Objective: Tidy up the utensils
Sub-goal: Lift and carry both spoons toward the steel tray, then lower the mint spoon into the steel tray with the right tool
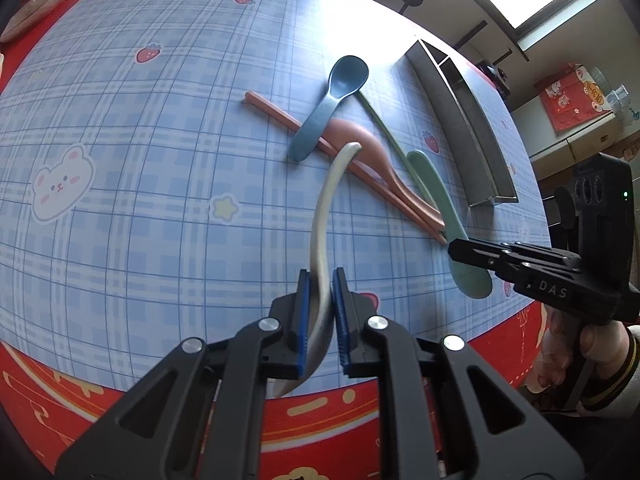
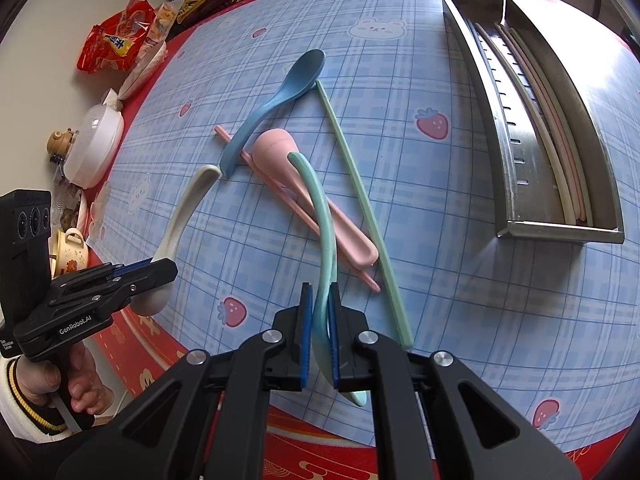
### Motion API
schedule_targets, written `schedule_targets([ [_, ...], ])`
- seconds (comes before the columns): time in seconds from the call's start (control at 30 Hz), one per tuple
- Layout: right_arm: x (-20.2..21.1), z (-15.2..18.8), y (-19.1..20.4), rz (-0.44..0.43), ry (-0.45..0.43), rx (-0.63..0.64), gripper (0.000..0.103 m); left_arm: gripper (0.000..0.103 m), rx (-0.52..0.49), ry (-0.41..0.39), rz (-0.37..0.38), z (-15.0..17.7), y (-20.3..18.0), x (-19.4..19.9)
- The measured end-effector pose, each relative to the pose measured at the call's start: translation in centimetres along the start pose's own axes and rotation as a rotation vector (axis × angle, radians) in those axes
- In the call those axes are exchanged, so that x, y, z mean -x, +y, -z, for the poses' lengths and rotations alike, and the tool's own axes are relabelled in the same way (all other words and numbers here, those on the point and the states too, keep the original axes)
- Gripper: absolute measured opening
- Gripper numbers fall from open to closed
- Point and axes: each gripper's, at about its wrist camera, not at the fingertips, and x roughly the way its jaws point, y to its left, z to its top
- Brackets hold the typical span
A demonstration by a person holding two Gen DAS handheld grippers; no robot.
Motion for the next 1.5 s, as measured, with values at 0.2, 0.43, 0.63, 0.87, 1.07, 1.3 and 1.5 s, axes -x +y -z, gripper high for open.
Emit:
schedule_targets([
  [0.2, 1.8, -0.7, -0.4, 0.032, -0.042, 0.011, 0.008, 0.015, -0.033, -0.025, -0.025, -0.8, -0.8, 1.2],
  [0.43, 4.1, -1.5, -2.4, 0.085, -0.094, -0.010, 0.008, 0.015, -0.070, -0.056, -0.030, -3.1, -2.1, 2.5],
  [0.63, 5.9, -2.2, -4.5, 0.107, -0.134, -0.045, 0.008, 0.015, -0.110, -0.072, -0.017, -5.4, -4.2, 2.8],
  [0.87, 7.5, -3.0, -6.8, 0.127, -0.171, -0.084, 0.008, 0.015, -0.141, -0.059, 0.020, -7.9, -7.3, 1.5],
  [1.07, 8.4, -3.4, -8.3, 0.144, -0.188, -0.109, 0.008, 0.015, -0.151, -0.031, 0.055, -10.2, -10.0, -0.3],
  [1.3, 8.7, -4.1, -10.1, 0.162, -0.190, -0.139, 0.008, 0.015, -0.124, -0.008, 0.087, -12.9, -12.1, -2.5],
  [1.5, 8.2, -4.8, -11.8, 0.163, -0.179, -0.177, 0.008, 0.015, -0.054, 0.030, 0.125, -14.5, -13.5, -5.5],
])
